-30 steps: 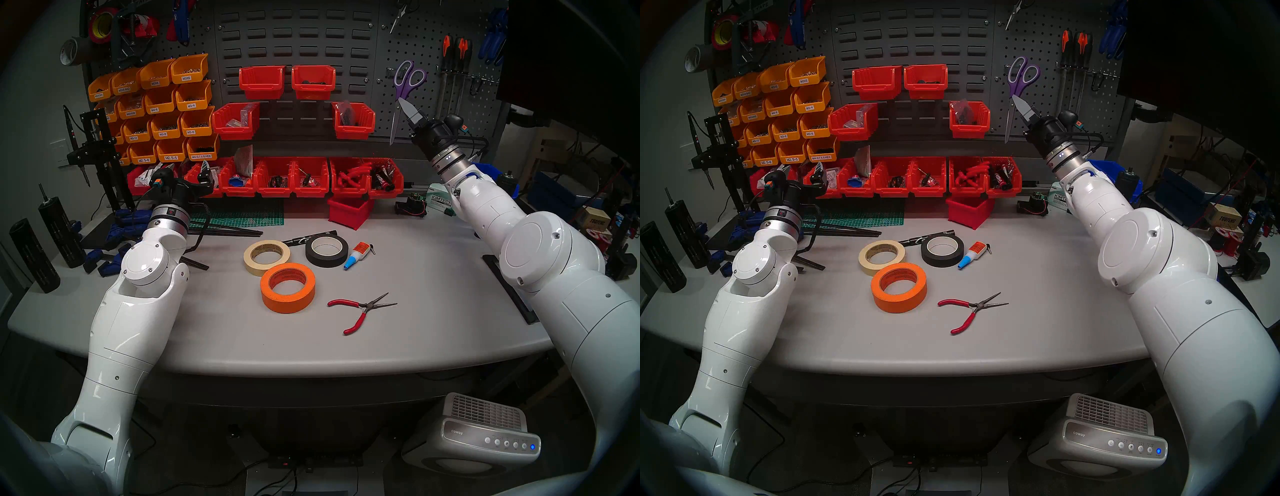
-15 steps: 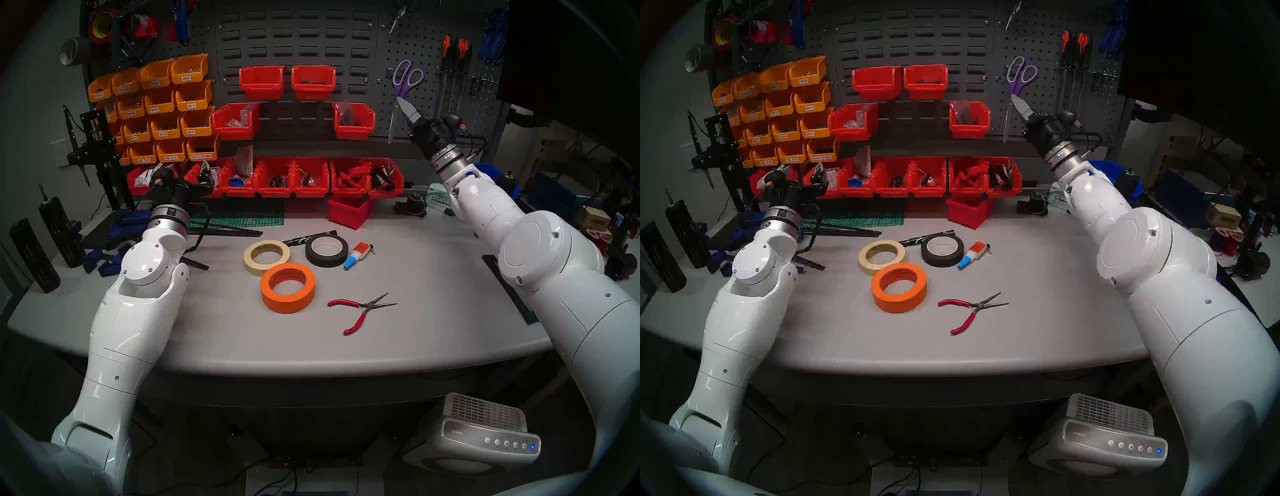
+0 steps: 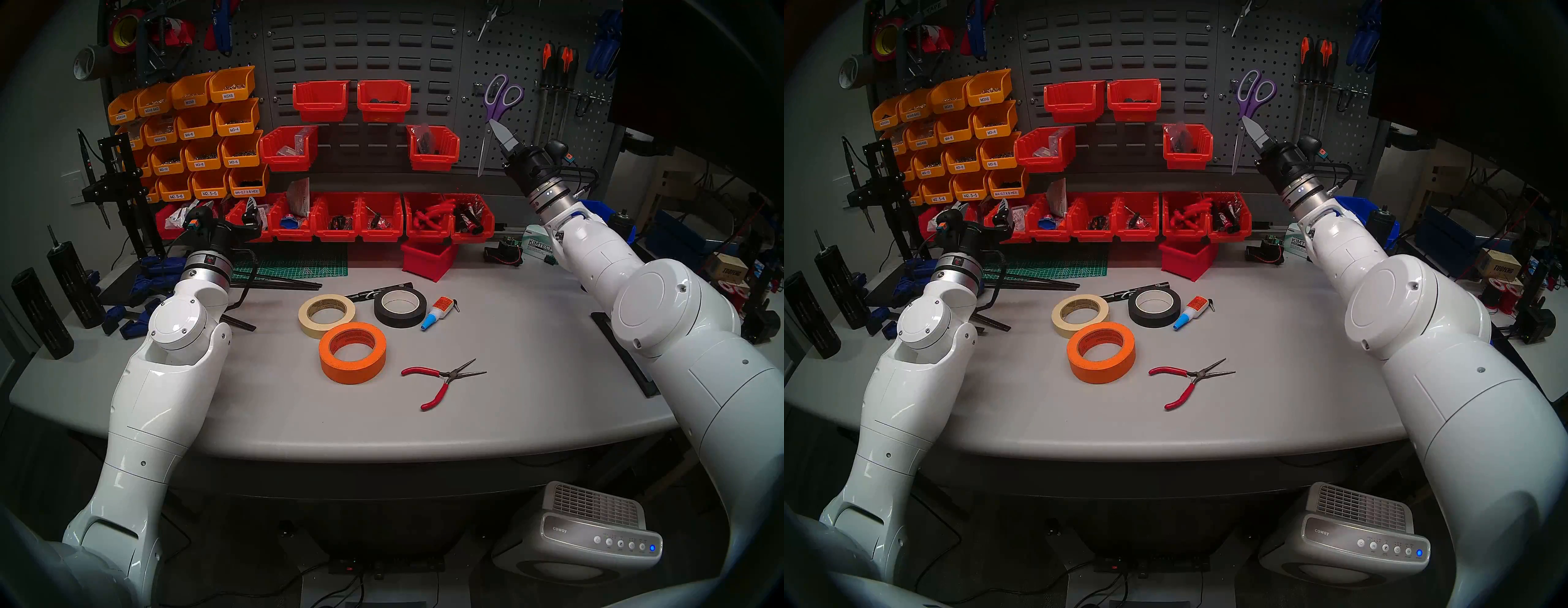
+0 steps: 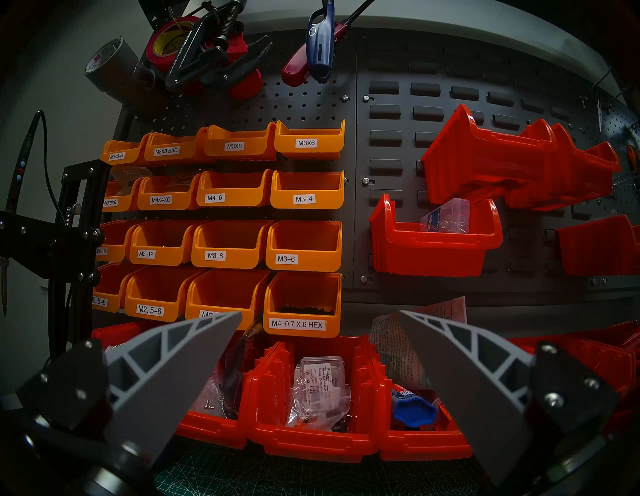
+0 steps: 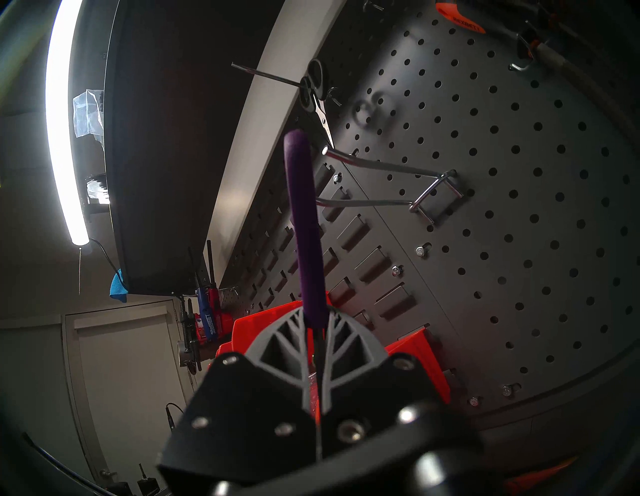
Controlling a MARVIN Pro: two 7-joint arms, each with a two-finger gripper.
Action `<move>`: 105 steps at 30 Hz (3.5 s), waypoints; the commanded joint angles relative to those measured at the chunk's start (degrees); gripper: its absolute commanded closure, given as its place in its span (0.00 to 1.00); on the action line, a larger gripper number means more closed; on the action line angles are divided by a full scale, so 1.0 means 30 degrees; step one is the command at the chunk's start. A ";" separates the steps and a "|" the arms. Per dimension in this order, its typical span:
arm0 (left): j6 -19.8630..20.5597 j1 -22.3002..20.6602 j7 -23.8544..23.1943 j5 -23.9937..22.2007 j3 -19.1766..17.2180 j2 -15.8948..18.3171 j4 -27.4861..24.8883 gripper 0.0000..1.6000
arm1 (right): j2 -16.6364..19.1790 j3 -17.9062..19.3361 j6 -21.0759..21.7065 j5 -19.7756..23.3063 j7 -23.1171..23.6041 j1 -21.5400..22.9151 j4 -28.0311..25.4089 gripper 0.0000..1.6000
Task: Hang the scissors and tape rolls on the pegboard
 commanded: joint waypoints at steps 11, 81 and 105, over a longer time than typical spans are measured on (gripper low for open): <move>-0.0195 -0.0601 -0.0028 0.0010 -0.0147 0.0051 -0.0522 0.00 | -0.0056 0.0252 -0.0350 0.0135 -0.0239 0.0625 -0.0388 1.00; -0.0137 -0.0529 -0.0027 0.0014 -0.0138 0.0059 -0.0457 0.00 | -0.1079 0.1585 -0.1989 0.0427 -0.4851 0.0730 -0.0311 1.00; -0.0094 -0.0442 -0.0028 0.0017 -0.0133 0.0064 -0.0377 0.00 | -0.1609 0.1322 -0.2864 -0.0049 -0.7710 0.1488 -0.0431 1.00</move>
